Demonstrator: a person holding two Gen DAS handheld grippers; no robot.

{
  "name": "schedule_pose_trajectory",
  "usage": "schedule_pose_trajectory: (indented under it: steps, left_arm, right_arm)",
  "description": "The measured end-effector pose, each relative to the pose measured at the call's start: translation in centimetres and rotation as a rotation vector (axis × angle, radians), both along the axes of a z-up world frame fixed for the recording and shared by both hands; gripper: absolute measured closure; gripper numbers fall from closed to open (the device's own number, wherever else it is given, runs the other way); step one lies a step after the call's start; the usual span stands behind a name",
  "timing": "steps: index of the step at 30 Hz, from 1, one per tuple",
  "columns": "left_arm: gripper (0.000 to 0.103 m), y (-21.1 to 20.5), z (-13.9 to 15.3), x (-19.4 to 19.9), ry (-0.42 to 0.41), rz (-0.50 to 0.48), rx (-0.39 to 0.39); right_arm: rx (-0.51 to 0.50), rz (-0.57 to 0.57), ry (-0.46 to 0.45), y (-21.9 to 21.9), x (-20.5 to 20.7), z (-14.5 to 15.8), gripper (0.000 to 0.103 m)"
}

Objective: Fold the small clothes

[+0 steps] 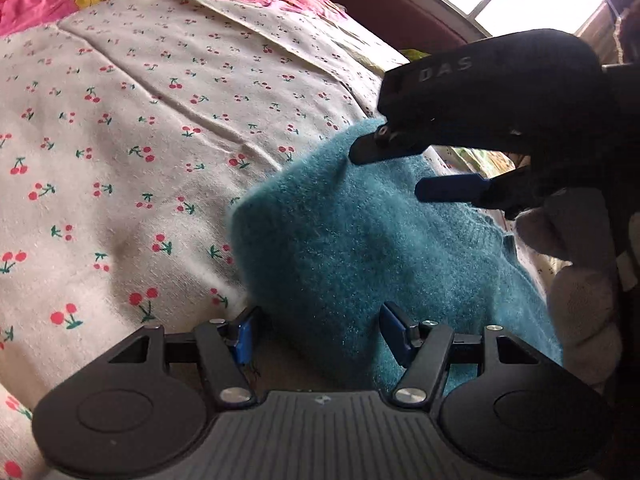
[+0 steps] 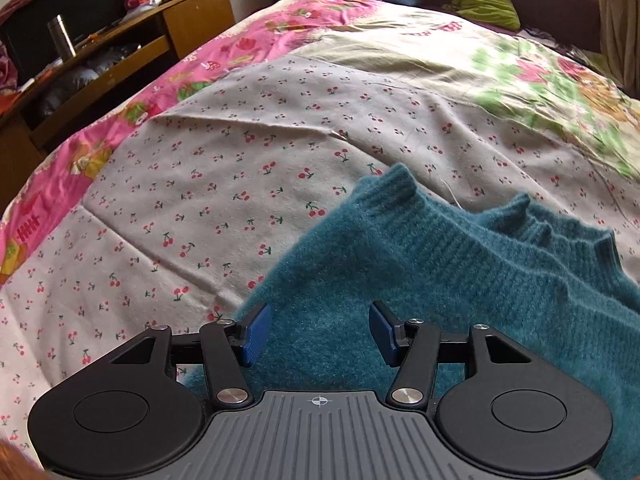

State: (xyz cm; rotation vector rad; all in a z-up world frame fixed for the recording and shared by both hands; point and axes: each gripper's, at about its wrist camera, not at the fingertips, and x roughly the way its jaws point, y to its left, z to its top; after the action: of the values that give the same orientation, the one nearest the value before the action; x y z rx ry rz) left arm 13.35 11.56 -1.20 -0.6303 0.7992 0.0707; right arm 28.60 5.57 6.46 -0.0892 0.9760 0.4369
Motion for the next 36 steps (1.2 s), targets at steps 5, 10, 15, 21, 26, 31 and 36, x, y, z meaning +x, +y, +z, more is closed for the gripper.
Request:
schedule_pose_trajectory:
  steps: [5,10,15,21,26,31,36]
  left_arm:
    - [0.03,-0.1,0.1,-0.1,-0.004,0.002,0.011]
    - [0.031,-1.0,0.9,-0.5,-0.042,-0.004,0.08]
    - [0.031,-2.5,2.2,-1.3,-0.111,-0.024,0.189]
    - [0.031,-4.4,3.1,-2.2,-0.167,-0.057,0.314]
    - [0.031,-6.1,3.5,-2.6,-0.198,-0.065,0.404]
    - [0.031,-7.6,4.2,-3.3,-0.233,-0.062,0.492]
    - [0.031,-10.1,5.8,-4.3,-0.283,-0.105,0.58]
  right_arm:
    - [0.029,-0.066,-0.056,-3.5,-1.7,1.6,0.049]
    - [0.059,-0.279,-0.103,-12.3,-4.9,1.8,0.049]
    - [0.096,-0.557,-0.165,-23.7,-9.9,0.9,0.049]
    - [0.177,-0.777,-0.181,-34.2,-14.2,-1.8,0.047]
    - [0.393,-0.775,-0.093,-38.0,-15.2,-6.0,0.047]
    - [0.558,-0.742,-0.063,-39.2,-14.8,-8.8,0.045]
    - [0.715,-0.703,-0.033,-39.8,-13.5,-10.1,0.044]
